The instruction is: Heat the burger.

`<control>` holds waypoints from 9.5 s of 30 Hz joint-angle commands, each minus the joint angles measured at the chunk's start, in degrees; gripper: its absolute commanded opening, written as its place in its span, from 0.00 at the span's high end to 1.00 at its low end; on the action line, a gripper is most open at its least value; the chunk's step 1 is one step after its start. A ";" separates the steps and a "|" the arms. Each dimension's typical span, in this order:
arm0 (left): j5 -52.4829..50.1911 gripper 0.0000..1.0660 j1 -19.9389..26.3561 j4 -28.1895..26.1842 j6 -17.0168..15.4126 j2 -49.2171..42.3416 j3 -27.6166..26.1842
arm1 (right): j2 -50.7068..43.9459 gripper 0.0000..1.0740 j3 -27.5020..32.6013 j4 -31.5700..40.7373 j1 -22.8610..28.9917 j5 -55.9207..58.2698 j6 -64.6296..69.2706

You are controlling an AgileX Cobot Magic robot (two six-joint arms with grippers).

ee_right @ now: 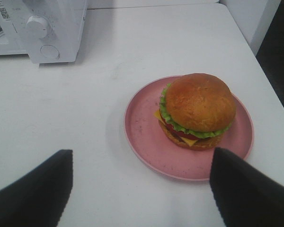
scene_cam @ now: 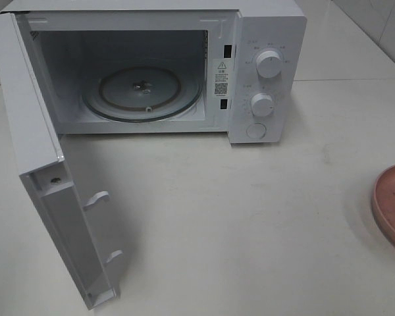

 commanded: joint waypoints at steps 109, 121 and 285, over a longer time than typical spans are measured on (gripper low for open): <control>-111.84 1.00 -0.17 25.95 -12.61 81.25 12.43 | -1.55 0.30 0.00 0.06 -0.29 -0.46 -0.46; -115.68 1.00 -13.52 23.43 -11.97 89.32 8.94 | -1.55 0.30 0.00 0.06 -0.29 -0.46 -0.46; -1.15 0.06 1.43 -3.84 0.69 34.43 -4.76 | -1.55 0.30 0.00 0.06 -0.29 -0.46 -0.40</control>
